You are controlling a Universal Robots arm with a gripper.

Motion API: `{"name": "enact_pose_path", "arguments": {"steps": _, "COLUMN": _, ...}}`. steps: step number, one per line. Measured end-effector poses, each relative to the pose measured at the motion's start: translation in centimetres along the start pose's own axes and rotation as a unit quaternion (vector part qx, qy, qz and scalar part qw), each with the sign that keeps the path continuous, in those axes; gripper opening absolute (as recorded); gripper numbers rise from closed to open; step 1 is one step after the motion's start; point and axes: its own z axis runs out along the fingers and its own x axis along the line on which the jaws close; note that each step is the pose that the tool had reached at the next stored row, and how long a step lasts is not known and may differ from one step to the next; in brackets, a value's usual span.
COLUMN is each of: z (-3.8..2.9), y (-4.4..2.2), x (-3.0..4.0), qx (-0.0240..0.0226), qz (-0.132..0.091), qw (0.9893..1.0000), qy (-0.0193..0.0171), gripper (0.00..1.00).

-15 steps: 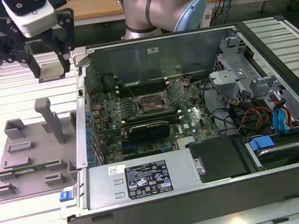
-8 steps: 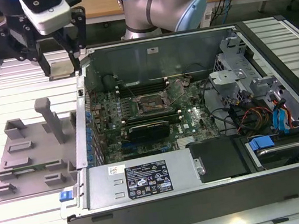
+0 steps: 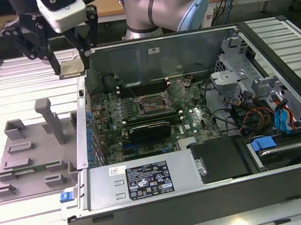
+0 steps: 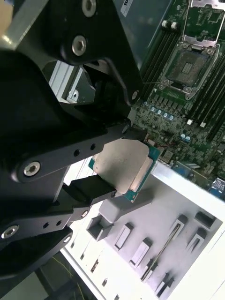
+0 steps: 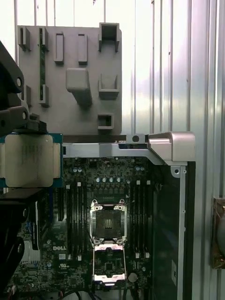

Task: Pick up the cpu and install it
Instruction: 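Pick up the cpu and move it towards the insertion slot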

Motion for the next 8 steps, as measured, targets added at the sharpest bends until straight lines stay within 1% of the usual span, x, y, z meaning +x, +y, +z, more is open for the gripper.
{"name": "enact_pose_path", "arguments": {"steps": 3, "z": 0.02, "y": 0.0, "x": -0.46, "qx": 0.0, "qz": 0.0, "qw": 1.0, "qy": 0.0, "gripper": 0.55}}
{"name": "enact_pose_path", "arguments": {"steps": 5, "z": 0.04, "y": 0.0, "x": -0.96, "qx": 0.0, "qz": 0.0, "qw": 1.0, "qy": 0.0, "gripper": 0.55}}
{"name": "enact_pose_path", "arguments": {"steps": 8, "z": 0.06, "y": 0.0, "x": -1.42, "qx": 0.0, "qz": 0.0, "qw": 1.0, "qy": 0.0, "gripper": 0.55}}
